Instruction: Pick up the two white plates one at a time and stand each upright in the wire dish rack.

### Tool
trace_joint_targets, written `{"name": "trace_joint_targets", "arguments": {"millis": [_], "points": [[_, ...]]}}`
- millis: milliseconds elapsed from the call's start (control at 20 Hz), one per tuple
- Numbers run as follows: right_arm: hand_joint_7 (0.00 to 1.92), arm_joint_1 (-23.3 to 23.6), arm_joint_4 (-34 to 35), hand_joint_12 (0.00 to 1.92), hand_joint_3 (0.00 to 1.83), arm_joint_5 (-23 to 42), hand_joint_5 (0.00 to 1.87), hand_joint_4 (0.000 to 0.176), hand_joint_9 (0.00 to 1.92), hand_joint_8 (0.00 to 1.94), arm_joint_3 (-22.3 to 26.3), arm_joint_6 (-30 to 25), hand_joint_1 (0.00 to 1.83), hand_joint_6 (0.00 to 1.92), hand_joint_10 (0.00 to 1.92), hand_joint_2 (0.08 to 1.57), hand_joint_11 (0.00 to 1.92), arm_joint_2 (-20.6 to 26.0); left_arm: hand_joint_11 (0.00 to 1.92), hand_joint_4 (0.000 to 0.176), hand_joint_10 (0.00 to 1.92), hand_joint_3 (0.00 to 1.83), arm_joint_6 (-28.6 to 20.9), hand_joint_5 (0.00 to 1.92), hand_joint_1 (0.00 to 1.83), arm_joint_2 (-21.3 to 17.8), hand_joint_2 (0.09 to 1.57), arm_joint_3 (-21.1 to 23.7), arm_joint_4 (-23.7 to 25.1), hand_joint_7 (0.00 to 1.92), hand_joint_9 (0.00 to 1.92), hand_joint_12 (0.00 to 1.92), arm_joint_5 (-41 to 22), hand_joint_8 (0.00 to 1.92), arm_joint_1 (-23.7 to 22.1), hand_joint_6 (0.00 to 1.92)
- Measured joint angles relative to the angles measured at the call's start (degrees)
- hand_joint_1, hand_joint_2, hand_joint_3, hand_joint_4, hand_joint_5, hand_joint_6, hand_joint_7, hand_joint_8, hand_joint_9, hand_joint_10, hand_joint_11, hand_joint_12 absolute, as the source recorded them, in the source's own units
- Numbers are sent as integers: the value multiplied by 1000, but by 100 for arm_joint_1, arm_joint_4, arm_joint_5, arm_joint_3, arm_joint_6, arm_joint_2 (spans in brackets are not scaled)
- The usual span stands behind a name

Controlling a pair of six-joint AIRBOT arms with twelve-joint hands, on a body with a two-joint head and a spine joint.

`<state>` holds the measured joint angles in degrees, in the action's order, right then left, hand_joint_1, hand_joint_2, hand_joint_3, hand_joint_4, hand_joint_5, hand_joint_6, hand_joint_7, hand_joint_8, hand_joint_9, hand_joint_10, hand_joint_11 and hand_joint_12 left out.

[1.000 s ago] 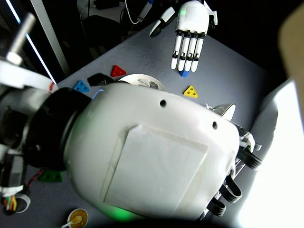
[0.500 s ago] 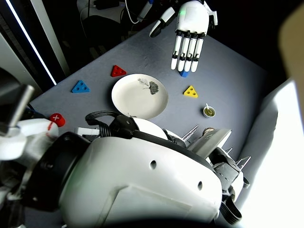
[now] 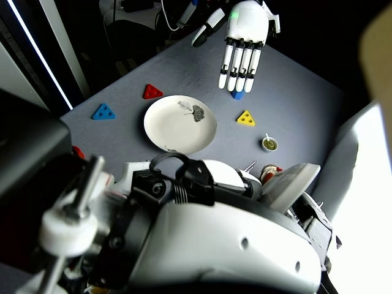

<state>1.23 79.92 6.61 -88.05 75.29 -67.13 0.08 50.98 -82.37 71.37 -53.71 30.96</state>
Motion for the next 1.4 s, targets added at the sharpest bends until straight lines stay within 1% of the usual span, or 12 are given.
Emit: {"name": "trace_joint_targets", "arguments": {"millis": [200,300,400,450,550,700,750,850,950,1150,1300,1400], "points": [[1109,-37,-4,1410,0,-306,911,0,1151,584,-184,-24,1498,901,721,1056,957,-66,189,0,1,0,-2,144,0,33,974,-17,116,186,187,4,-282,4,0,4],[1084,-107,-26,1426,1,-479,921,0,1131,615,-334,-61,1497,916,753,1060,944,-109,198,0,6,0,0,144,7,72,974,-17,247,187,190,8,-382,3,4,3],[1157,-151,-50,1404,0,-612,953,0,1158,472,-474,-96,1498,874,709,1047,955,-131,190,0,3,0,0,139,0,72,974,-17,243,185,185,5,-490,2,4,0],[1100,-151,-50,1423,1,-660,892,0,1129,582,-544,-111,1496,941,758,1063,948,-149,188,0,2,2,0,143,1,72,978,-17,249,186,184,4,-531,2,4,2],[1061,-151,-50,1427,0,-743,866,0,1132,656,-640,-140,1496,972,757,1069,950,-162,194,0,4,2,0,142,6,133,980,-20,284,191,192,6,-568,3,4,1],[1145,-155,-63,1381,0,-916,937,0,1190,521,-776,-146,1500,870,647,1045,975,-229,195,0,1,0,2,143,16,173,976,-17,299,183,185,7,-647,0,17,2],[1142,-170,-57,1378,0,-938,948,0,1199,515,-817,-146,1500,878,627,1044,974,-243,193,0,0,0,-2,135,11,173,975,-17,284,173,178,5,-664,0,42,0],[1094,-219,-35,1402,0,-973,922,0,1159,610,-863,-151,1498,905,698,1056,958,-262,186,0,0,0,0,130,0,179,975,-17,323,161,163,2,-697,0,72,0],[1093,-229,-22,1403,0,-997,927,0,1154,612,-914,-149,1499,903,708,1055,956,-297,179,0,1,0,-2,119,0,190,972,-17,306,152,160,0,-745,0,111,0],[1179,-295,46,1376,0,-1032,970,0,1196,451,-984,-173,1501,825,643,1038,977,-350,202,0,9,1,0,148,9,262,976,-4,457,180,186,10,-787,9,149,10],[1134,-420,55,1353,0,-1049,930,0,1212,519,-1027,-188,1500,885,612,1042,996,-380,195,0,1,2,7,135,1,271,980,59,459,174,177,6,-802,2,149,0],[1134,-435,127,1401,0,-1040,944,0,1181,515,-1051,-190,1499,900,662,1048,955,-382,189,0,0,0,2,142,1,304,978,142,529,178,179,3,-804,2,149,2]]}}
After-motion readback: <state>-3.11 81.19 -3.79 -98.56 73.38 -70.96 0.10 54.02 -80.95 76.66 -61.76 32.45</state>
